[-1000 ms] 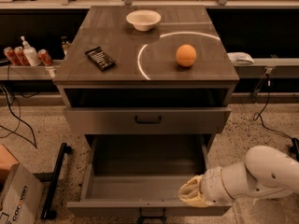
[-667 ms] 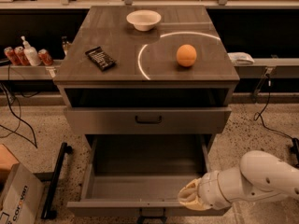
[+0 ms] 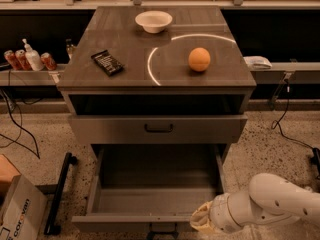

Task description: Close middle drawer

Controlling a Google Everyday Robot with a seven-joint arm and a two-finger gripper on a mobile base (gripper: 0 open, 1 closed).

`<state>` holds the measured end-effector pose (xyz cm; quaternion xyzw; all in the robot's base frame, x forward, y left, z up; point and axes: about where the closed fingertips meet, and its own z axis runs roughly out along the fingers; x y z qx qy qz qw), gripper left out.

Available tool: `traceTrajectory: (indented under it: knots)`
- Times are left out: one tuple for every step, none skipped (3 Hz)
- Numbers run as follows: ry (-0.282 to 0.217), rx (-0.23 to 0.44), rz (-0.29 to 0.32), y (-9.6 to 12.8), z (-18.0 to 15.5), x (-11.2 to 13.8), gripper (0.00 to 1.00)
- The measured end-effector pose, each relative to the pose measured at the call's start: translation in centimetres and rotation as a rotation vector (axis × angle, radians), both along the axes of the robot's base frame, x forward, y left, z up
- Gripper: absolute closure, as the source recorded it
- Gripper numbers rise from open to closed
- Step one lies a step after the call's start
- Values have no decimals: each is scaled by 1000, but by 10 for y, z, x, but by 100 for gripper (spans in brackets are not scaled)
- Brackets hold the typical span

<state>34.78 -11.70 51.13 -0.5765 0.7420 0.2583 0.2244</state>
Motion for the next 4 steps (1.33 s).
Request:
traceTrajectory:
  knots:
    - [17, -4, -30, -5, -25, -4, 100]
    - [28, 11, -57, -8, -47, -1, 100]
    - [37, 34, -102, -16, -71, 6, 100]
    - [37, 63, -136, -23, -84, 16, 100]
